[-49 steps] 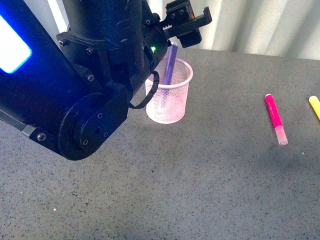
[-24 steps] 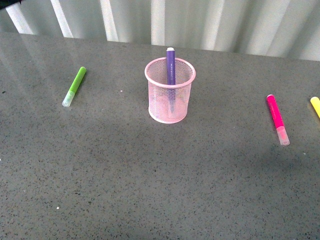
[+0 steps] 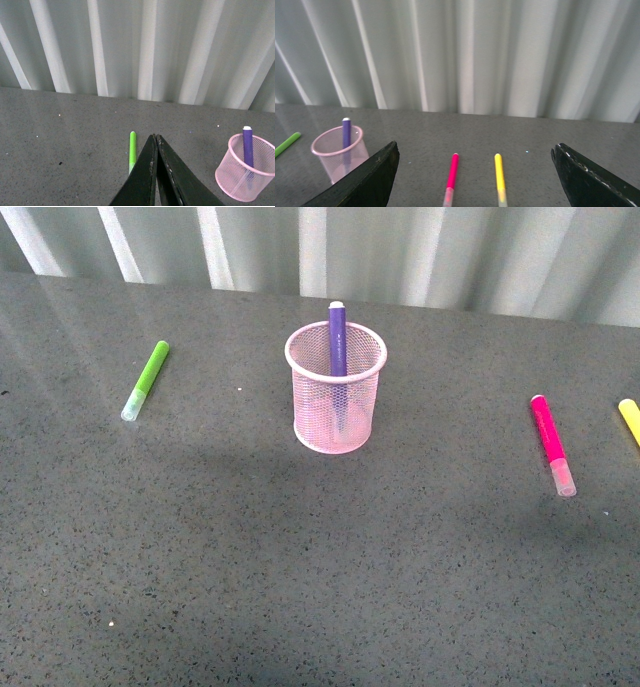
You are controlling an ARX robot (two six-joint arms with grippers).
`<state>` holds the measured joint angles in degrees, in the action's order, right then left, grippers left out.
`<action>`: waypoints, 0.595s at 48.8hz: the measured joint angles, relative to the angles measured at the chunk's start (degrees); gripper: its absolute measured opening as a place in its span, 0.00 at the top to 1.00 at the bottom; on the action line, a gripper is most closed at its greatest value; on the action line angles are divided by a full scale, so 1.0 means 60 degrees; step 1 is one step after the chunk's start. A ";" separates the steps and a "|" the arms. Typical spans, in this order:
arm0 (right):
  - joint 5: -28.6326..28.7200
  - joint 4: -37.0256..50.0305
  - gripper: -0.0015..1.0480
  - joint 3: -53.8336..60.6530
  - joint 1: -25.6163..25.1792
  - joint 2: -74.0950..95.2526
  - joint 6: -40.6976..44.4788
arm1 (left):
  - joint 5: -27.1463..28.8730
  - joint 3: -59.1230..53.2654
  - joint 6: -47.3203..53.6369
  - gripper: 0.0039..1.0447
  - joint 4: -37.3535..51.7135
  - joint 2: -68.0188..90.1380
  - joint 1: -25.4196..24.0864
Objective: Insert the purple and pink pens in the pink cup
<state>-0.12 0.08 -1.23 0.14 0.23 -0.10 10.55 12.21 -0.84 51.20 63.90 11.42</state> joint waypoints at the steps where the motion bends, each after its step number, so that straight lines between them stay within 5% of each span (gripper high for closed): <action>1: 0.0000 0.0000 0.07 0.0000 0.0000 0.0000 0.0000 | -0.0058 -0.0087 -0.0011 0.97 -0.0044 -0.0138 -0.0058; 29: -0.0004 0.0000 0.07 0.0000 0.0000 0.0004 -0.0004 | -0.1694 -0.1825 0.0069 0.97 -0.1639 -0.3442 -0.1836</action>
<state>-0.14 0.08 -1.23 0.14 0.25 -0.12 0.38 1.26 -0.43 41.36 43.24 0.40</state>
